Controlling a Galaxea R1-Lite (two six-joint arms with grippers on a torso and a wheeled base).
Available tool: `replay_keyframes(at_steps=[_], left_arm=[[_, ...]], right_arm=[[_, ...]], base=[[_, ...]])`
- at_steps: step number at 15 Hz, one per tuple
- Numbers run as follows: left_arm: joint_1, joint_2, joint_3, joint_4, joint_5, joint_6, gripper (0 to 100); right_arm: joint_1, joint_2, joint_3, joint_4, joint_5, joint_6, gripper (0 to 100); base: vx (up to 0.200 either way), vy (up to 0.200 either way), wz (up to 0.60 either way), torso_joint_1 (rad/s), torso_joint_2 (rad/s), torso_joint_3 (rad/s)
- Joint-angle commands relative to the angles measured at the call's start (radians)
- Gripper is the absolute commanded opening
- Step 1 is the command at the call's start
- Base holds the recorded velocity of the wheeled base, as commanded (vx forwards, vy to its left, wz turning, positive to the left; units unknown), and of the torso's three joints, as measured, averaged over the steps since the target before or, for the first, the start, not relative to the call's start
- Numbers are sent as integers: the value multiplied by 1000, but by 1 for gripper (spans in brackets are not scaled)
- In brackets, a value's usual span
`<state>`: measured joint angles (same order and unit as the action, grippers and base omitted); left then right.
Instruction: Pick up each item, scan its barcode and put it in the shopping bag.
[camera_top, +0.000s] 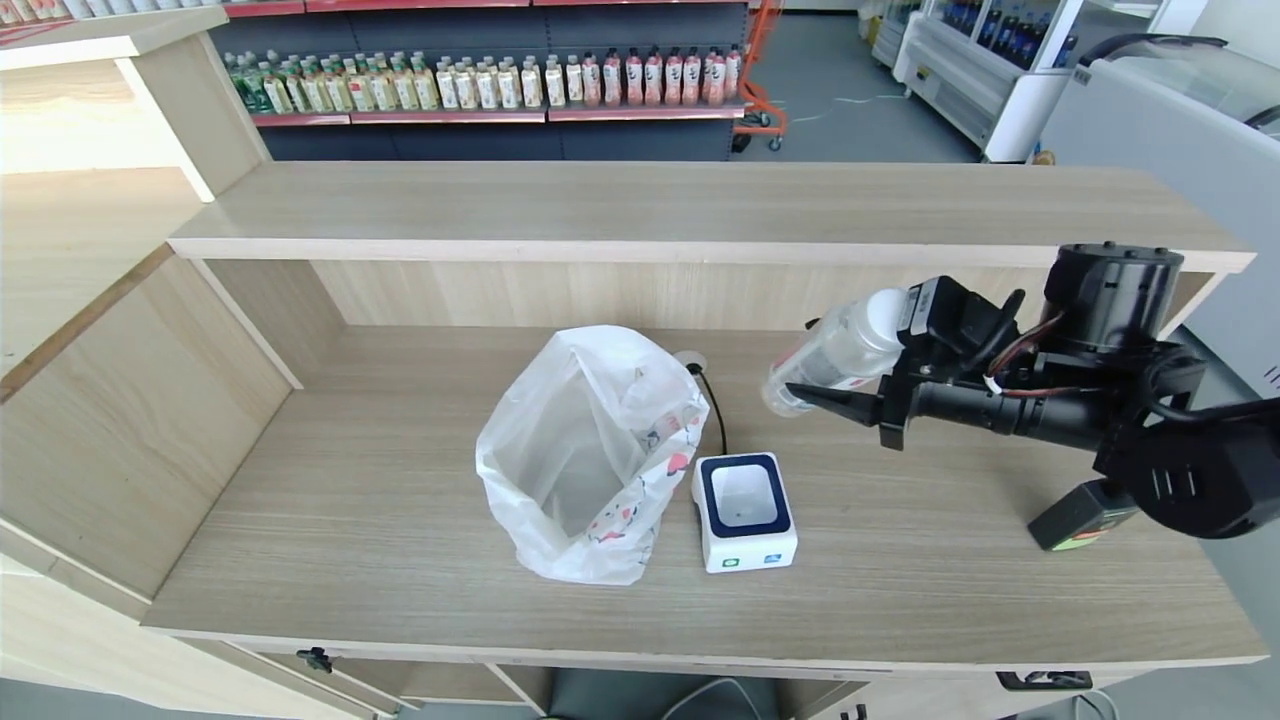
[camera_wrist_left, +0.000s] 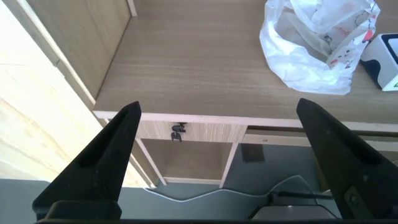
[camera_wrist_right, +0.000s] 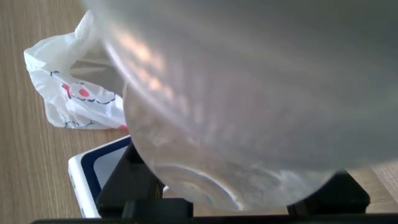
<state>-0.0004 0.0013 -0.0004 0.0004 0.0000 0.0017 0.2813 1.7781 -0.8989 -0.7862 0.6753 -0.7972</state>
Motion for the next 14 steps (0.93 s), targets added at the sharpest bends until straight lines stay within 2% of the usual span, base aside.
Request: replay_keyframes(at_steps=[1, 6, 10, 14], left_arm=[[-1, 0, 0, 0, 0, 0, 100], [0, 0, -1, 0, 0, 0, 100], [-1, 0, -1, 0, 0, 1, 100], [0, 0, 0, 0, 0, 0, 100]], right_arm=[[-50, 49, 9, -21, 24, -2, 0], [-50, 132, 83, -168, 90, 1, 0], [-30, 153, 78, -180, 150, -4, 0], [12, 170, 89, -177, 153, -23, 0]], base=[[0, 0, 0, 0, 0, 0], [0, 0, 0, 0, 0, 0], [0, 0, 0, 0, 0, 0], [0, 0, 0, 0, 0, 0]])
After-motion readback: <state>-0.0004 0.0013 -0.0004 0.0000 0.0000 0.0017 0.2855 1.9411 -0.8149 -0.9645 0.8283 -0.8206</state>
